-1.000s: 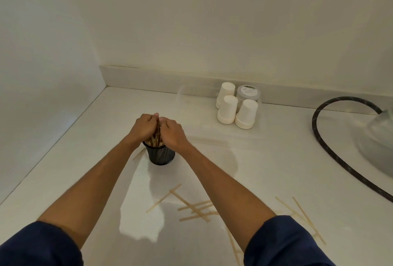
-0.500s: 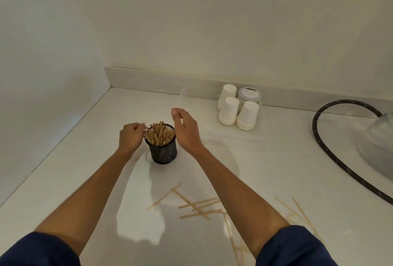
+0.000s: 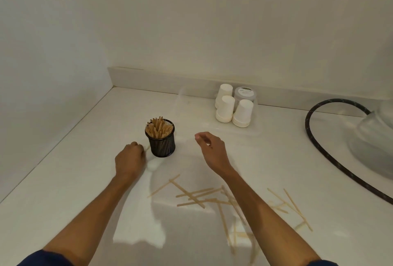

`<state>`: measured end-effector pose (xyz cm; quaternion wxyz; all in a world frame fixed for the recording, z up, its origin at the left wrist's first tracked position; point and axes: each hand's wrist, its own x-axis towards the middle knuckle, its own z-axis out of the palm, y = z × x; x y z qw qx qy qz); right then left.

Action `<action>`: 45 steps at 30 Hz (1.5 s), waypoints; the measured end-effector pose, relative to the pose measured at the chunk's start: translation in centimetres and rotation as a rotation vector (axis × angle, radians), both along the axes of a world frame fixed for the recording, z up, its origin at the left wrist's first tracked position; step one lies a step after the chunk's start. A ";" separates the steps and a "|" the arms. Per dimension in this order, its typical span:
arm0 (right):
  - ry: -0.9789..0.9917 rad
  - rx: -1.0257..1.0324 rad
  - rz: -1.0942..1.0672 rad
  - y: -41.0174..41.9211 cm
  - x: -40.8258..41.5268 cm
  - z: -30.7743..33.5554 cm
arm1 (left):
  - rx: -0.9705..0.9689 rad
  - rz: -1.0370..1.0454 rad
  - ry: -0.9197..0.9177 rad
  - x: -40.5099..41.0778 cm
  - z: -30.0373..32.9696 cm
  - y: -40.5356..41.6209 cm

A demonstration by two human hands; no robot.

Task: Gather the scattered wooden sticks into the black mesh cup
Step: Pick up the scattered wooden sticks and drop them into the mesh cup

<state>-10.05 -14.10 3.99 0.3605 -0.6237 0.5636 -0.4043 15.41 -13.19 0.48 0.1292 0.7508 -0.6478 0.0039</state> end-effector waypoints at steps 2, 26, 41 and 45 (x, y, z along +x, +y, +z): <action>0.026 -0.009 -0.016 1.3 -1.6 -0.3 | 0.009 -0.014 -0.052 -0.3 0.1 1.4; 0.854 0.137 -0.234 13.6 -16.7 -4.0 | -0.137 -0.419 0.008 -10.4 -1.2 12.7; 1.019 0.120 -0.037 15.2 -15.2 -3.3 | 0.070 -0.203 -0.001 -14.2 -2.0 12.9; 0.922 0.033 0.013 15.1 -14.4 -3.6 | 0.034 -0.241 0.091 -14.9 -2.2 13.2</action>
